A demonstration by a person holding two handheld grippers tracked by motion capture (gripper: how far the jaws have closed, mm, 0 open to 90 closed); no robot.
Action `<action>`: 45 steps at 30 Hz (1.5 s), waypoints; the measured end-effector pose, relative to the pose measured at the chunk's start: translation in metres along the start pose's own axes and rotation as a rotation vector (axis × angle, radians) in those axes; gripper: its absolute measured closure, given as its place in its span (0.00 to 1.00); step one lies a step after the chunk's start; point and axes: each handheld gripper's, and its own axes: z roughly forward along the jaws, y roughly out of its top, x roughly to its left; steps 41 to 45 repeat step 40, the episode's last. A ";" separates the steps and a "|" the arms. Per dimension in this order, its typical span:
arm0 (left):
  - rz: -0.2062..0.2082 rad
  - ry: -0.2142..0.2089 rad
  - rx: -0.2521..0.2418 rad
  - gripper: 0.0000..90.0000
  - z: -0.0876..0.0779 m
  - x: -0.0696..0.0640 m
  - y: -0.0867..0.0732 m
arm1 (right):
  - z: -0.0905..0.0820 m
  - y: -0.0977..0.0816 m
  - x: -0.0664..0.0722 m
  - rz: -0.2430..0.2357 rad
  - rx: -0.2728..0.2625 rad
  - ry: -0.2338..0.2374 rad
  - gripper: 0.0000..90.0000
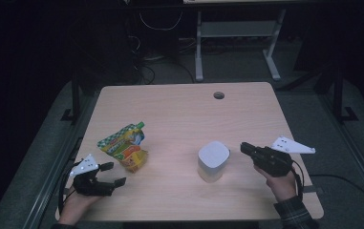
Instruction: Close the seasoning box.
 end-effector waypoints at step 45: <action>0.014 0.000 0.054 0.18 0.006 -0.002 -0.003 | 0.001 -0.052 -0.018 0.012 0.211 -0.120 0.18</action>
